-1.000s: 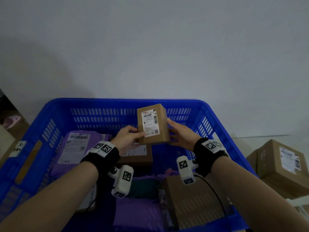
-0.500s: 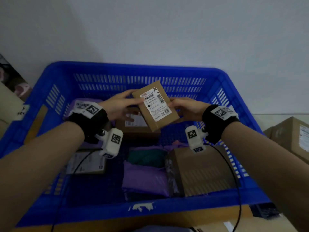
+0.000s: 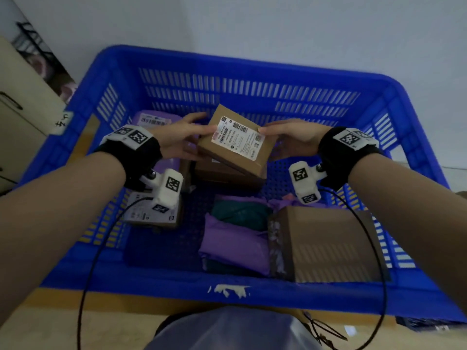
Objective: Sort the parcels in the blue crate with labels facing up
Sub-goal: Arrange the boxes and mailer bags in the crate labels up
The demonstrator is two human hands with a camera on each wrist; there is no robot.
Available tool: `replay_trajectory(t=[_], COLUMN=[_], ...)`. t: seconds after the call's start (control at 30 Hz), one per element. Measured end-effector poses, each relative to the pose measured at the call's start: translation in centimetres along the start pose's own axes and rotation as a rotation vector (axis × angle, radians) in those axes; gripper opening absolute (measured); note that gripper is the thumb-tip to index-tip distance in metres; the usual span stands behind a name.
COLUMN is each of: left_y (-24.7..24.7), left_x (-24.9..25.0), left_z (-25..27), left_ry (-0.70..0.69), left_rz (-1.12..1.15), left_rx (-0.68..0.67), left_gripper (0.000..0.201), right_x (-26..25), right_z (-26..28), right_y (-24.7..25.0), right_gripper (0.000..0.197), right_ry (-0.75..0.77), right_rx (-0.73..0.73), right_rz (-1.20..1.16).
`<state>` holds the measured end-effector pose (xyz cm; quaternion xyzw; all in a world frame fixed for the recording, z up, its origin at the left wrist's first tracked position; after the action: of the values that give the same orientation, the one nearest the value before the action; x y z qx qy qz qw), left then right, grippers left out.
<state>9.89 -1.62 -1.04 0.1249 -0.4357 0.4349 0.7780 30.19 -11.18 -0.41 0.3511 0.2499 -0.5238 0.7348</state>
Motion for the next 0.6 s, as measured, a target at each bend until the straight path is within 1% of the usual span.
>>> replay_trajectory(t=[0.03, 0.07, 0.1, 0.17, 0.2, 0.27, 0.37, 0.4, 0.47, 0.53, 0.6], left_y=[0.5, 1.0, 1.4, 2.2, 2.6, 3.7, 5.0, 5.3, 5.6, 5.5, 5.2], left_x=[0.0, 0.1, 0.2, 0.2, 0.1, -0.1, -0.1, -0.3, -0.9, -1.3, -1.5], left_z=[0.2, 0.4, 0.7, 1.7, 2.2, 3.4, 4.9, 5.2, 5.5, 5.6, 5.7], left_ry=[-0.001, 0.003, 0.018, 0.081, 0.119, 0.185, 0.224, 0.235, 0.245, 0.22, 0.198], left_rz=[0.011, 0.013, -0.002, -0.07, -0.116, -0.223, -0.392, -0.444, -0.557, -0.702, -0.817], left_rx=[0.012, 0.015, 0.011, -0.011, -0.016, -0.007, 0.071, 0.09, 0.099, 0.098, 0.082], left_gripper=[0.072, 0.075, 0.077, 0.081, 0.078, 0.069, 0.044, 0.04, 0.037, 0.034, 0.039], right_x=[0.3, 0.3, 0.1, -0.7, -1.1, -1.9, -2.9, -3.1, -3.2, -2.9, -2.5], right_z=[-0.3, -0.7, -1.0, -1.7, -1.9, -2.3, -2.6, -2.8, -2.9, -3.1, -3.1], right_y=[-0.2, -0.5, -0.9, -1.9, -2.3, -3.2, -5.6, -6.6, -8.9, -10.8, -11.7], right_gripper=[0.066, 0.071, 0.068, 0.053, 0.047, 0.043, 0.04, 0.037, 0.036, 0.032, 0.029], right_ry=[-0.016, -0.014, 0.005, 0.039, 0.045, 0.049, 0.023, 0.009, -0.026, -0.069, -0.101], right_rx=[-0.029, -0.052, -0.072, -0.104, -0.112, -0.137, -0.178, -0.201, -0.286, -0.377, -0.424], right_rz=[-0.016, -0.039, -0.053, -0.064, -0.063, -0.027, 0.164, 0.218, 0.266, 0.306, 0.35])
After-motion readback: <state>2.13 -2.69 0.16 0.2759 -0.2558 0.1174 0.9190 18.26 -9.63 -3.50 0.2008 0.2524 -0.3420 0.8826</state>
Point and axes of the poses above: each hand's wrist, its own z-axis away from the middle knuckle, its own y-axis out of the back of the hand, x = y × z, the point moved 7 cm from there along -z, towards the middle knuckle, and after that the axes turned 15 degrees about z, right-handed, at the moved point
